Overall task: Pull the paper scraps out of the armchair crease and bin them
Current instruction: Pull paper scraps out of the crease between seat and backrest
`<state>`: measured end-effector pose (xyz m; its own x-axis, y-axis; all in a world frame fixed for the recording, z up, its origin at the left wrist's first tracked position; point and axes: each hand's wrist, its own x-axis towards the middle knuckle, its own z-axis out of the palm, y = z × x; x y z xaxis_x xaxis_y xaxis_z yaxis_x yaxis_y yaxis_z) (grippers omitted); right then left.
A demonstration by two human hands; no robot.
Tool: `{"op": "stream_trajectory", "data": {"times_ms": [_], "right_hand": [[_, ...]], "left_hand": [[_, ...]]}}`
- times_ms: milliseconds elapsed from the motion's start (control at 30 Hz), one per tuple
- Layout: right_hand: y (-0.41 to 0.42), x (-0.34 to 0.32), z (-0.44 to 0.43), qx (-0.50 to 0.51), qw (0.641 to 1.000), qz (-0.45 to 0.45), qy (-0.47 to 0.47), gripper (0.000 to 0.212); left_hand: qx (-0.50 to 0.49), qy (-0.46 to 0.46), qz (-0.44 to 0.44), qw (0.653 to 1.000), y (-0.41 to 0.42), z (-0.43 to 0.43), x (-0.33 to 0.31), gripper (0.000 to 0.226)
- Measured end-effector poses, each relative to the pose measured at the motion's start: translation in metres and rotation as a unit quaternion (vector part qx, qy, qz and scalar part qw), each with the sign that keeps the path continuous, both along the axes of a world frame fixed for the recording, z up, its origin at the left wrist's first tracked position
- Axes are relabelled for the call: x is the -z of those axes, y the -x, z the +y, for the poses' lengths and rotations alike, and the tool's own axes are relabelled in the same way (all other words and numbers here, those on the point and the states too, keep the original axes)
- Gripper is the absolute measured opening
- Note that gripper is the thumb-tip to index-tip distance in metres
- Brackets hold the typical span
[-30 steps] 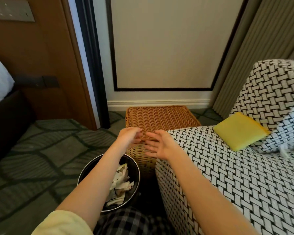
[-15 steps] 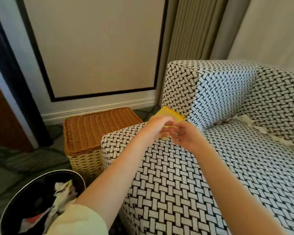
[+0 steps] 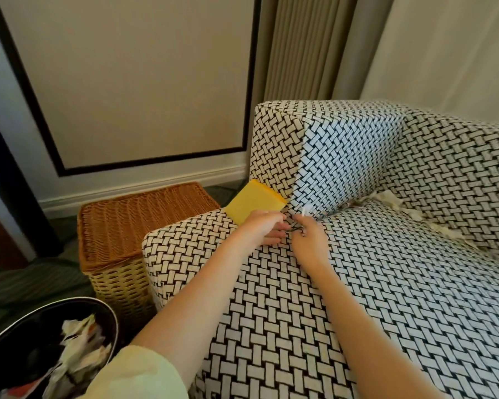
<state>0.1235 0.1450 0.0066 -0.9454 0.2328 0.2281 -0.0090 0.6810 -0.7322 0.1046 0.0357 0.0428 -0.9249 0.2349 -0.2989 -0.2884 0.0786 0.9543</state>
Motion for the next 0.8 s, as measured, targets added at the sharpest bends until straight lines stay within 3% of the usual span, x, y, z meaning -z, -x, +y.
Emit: {"op": "stream_trajectory", "data": {"times_ms": [67, 167, 267, 367, 433, 533, 700, 800], "right_hand": [[-0.01, -0.003, -0.014, -0.016, 0.997, 0.054, 0.048, 0.036], [-0.013, -0.007, -0.022, 0.035, 0.987, 0.074, 0.142, 0.028], [-0.014, -0.017, -0.019, 0.053, 0.912, 0.052, 0.403, 0.031], [-0.017, -0.025, -0.024, 0.002, 0.859, 0.042, 0.51, 0.025], [-0.019, -0.03, -0.037, -0.021, 0.85, 0.055, 0.524, 0.025], [-0.017, -0.034, -0.063, -0.052, 0.868, 0.053, 0.491, 0.018], [-0.01, -0.031, -0.122, -0.132, 0.895, 0.016, 0.427, 0.033], [-0.007, -0.021, -0.168, -0.193, 0.908, -0.046, 0.369, 0.031]], "left_hand": [[-0.001, 0.011, 0.004, 1.0, 0.001, 0.004, 0.001, 0.014], [-0.006, 0.038, 0.012, 0.999, 0.0, 0.008, 0.001, 0.034], [0.046, 0.02, -0.006, 0.999, -0.006, 0.006, -0.002, 0.039], [0.085, 0.026, 0.019, 0.996, -0.011, -0.006, -0.006, 0.035], [0.074, 0.056, 0.051, 0.994, -0.012, -0.02, -0.011, 0.029], [0.045, 0.124, 0.096, 0.987, -0.013, -0.05, -0.025, 0.021], [-0.015, 0.234, 0.131, 0.963, -0.014, -0.114, -0.029, 0.033], [-0.079, 0.215, 0.108, 0.967, -0.02, -0.164, -0.016, 0.038]]}}
